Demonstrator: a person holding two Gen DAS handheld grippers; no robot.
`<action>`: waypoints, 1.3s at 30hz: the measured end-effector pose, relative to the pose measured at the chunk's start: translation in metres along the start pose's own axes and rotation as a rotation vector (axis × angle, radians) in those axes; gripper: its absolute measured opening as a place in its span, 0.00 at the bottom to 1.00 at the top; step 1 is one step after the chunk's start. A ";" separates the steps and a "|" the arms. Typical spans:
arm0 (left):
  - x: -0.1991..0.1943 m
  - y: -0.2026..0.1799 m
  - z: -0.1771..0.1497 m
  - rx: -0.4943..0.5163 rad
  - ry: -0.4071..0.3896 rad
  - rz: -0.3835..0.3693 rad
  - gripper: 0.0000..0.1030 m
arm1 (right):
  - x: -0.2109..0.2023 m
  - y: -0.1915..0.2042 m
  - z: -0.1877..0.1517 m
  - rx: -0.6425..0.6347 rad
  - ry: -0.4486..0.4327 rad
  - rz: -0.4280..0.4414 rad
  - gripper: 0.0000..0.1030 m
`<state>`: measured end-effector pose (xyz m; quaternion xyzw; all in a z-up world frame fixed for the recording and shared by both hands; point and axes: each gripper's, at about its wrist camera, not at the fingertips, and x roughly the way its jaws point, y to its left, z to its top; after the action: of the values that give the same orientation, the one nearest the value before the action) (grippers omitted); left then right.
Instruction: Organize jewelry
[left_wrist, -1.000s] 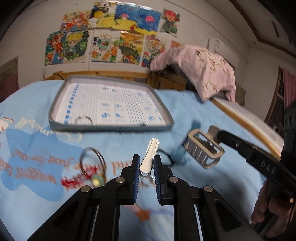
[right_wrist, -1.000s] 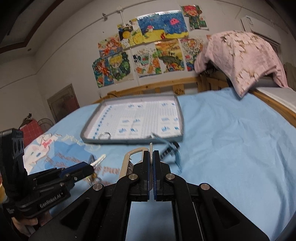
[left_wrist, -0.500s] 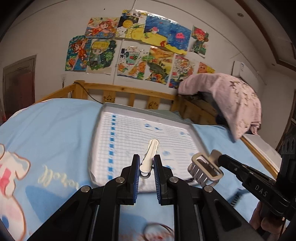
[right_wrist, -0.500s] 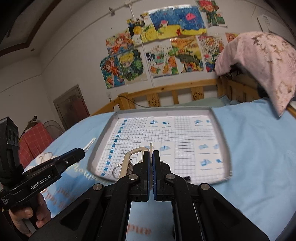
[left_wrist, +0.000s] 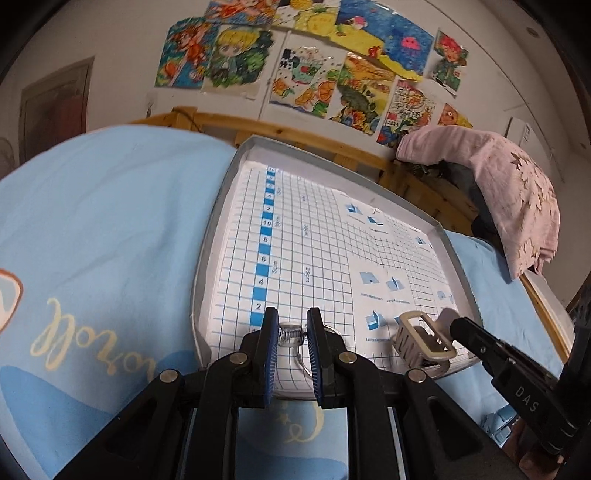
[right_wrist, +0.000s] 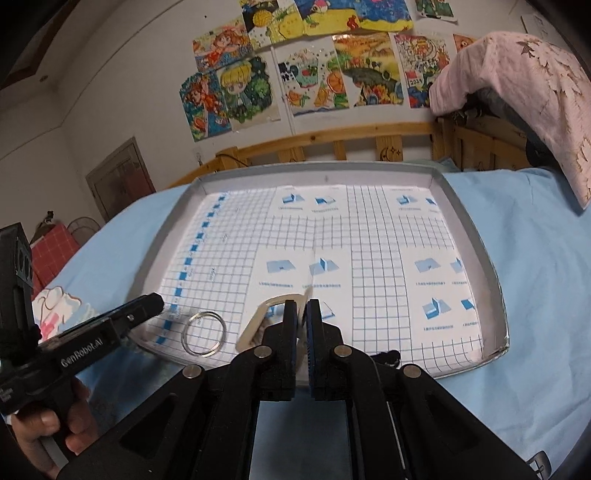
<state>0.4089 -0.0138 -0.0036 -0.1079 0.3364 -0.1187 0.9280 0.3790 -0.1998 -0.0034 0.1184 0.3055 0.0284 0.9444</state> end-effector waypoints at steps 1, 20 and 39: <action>-0.001 0.002 -0.001 -0.010 0.001 -0.003 0.21 | -0.001 -0.001 -0.001 0.008 0.000 0.001 0.12; -0.175 -0.029 -0.039 0.089 -0.417 0.038 1.00 | -0.160 -0.002 -0.019 -0.044 -0.339 -0.025 0.95; -0.294 -0.056 -0.124 0.154 -0.512 0.064 1.00 | -0.307 0.008 -0.098 -0.164 -0.499 -0.096 0.99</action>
<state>0.1006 0.0047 0.0953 -0.0530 0.0841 -0.0832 0.9916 0.0721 -0.2102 0.0966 0.0302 0.0652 -0.0220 0.9972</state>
